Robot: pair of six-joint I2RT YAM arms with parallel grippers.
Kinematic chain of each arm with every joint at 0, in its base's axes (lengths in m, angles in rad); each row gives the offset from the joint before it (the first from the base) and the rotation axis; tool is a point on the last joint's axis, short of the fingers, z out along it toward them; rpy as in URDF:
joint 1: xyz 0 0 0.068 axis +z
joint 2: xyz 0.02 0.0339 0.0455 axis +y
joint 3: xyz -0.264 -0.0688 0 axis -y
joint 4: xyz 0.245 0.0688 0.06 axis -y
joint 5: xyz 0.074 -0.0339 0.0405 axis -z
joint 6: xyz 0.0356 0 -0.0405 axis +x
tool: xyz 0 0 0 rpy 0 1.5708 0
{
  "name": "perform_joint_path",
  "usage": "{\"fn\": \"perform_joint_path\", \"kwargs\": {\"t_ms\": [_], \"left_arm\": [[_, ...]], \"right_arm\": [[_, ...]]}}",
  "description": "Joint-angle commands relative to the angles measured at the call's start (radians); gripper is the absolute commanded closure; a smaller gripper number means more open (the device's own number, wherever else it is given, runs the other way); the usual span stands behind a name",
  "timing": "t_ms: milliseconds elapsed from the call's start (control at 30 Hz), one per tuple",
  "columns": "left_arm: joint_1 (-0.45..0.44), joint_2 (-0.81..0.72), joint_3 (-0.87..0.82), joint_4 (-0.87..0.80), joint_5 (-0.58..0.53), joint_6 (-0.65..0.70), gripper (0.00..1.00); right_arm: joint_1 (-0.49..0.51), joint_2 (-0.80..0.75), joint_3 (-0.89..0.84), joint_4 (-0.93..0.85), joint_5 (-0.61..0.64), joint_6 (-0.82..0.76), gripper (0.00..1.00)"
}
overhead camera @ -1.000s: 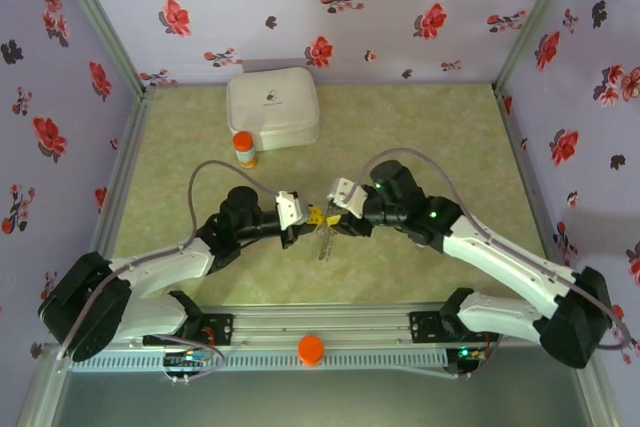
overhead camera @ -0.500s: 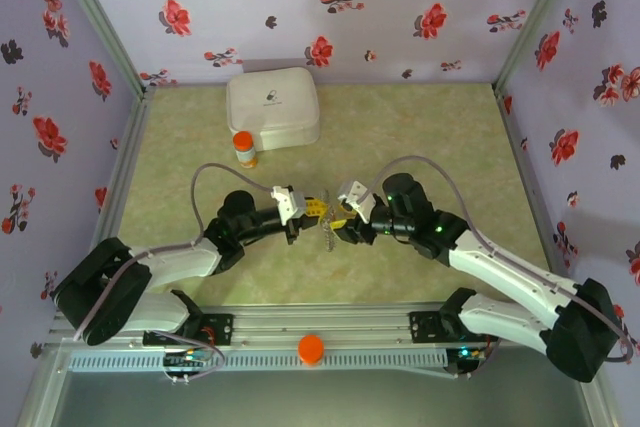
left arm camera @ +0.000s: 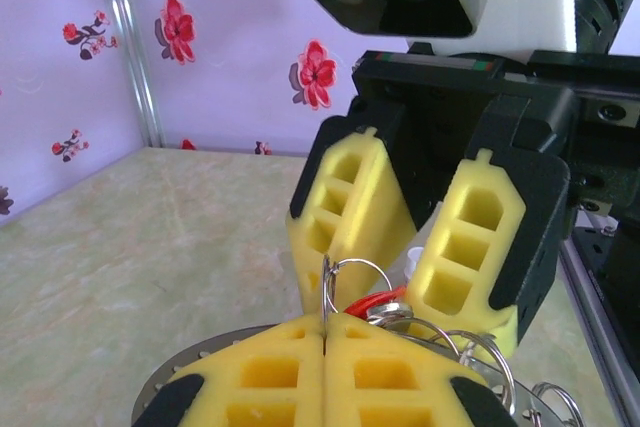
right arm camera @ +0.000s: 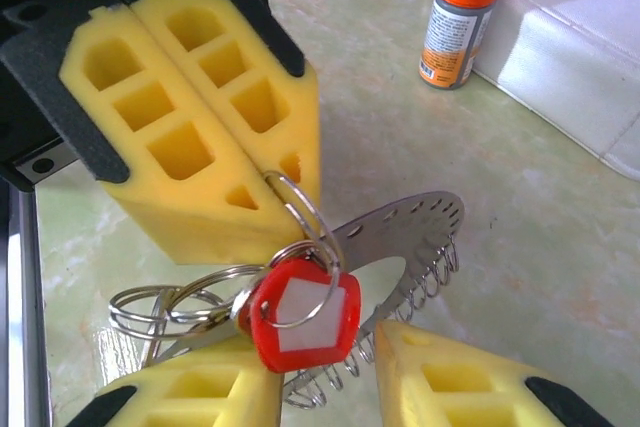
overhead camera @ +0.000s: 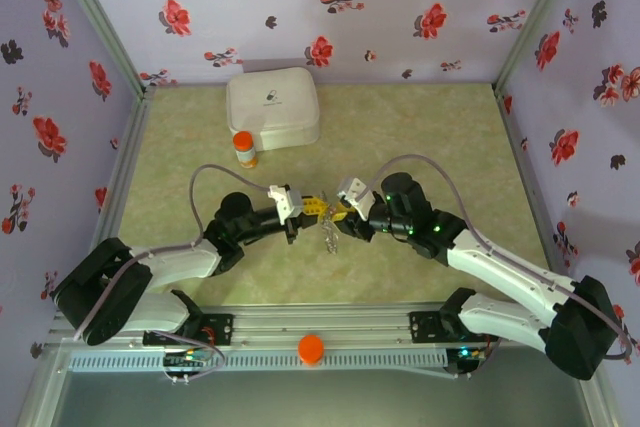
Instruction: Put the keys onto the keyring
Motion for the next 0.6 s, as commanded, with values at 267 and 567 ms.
{"fn": "perform_joint_path", "kwargs": {"t_ms": [267,567], "left_arm": [[0.006,0.001,0.005,0.113,0.001,-0.025,1.0],[0.006,-0.011,0.011,0.11,0.003,-0.021,1.0]], "right_arm": [[0.016,0.076,0.057,-0.159,0.042,-0.089,1.0],[0.016,0.072,0.072,-0.2,0.052,-0.093,0.84]]}}
